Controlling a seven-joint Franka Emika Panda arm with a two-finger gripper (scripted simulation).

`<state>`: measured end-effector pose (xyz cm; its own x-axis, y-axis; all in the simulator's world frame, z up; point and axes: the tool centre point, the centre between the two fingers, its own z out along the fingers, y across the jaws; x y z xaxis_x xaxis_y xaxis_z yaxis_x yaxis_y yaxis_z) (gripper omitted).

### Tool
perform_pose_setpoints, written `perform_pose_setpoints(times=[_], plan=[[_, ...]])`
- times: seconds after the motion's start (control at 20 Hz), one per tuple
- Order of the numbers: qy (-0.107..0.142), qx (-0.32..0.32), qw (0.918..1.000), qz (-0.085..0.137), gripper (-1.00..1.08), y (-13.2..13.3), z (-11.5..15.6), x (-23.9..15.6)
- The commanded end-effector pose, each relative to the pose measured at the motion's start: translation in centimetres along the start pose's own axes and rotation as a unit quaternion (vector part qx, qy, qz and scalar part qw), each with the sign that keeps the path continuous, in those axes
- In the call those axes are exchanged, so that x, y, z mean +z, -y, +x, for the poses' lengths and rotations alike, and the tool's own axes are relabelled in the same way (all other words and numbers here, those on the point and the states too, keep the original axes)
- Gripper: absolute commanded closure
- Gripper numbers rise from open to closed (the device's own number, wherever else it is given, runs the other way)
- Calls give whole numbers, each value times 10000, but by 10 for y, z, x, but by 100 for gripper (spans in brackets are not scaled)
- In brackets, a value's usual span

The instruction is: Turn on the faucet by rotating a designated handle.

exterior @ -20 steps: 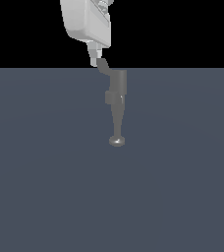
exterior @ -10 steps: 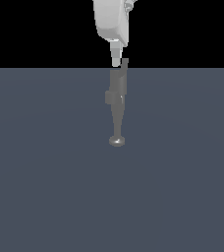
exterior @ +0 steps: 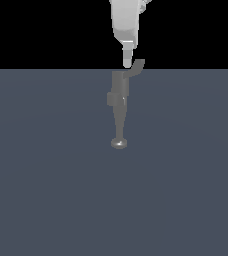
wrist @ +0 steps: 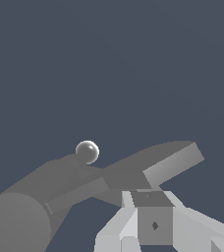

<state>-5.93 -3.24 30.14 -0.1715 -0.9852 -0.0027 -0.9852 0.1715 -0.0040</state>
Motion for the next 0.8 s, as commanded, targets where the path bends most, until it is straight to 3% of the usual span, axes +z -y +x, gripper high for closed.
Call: perform_pose_setpoints(times=[0.0, 0.75], plan=[[-6, 97, 10000, 2, 108, 8, 17, 1], [-13, 185, 9998, -13, 108, 41, 62, 2]])
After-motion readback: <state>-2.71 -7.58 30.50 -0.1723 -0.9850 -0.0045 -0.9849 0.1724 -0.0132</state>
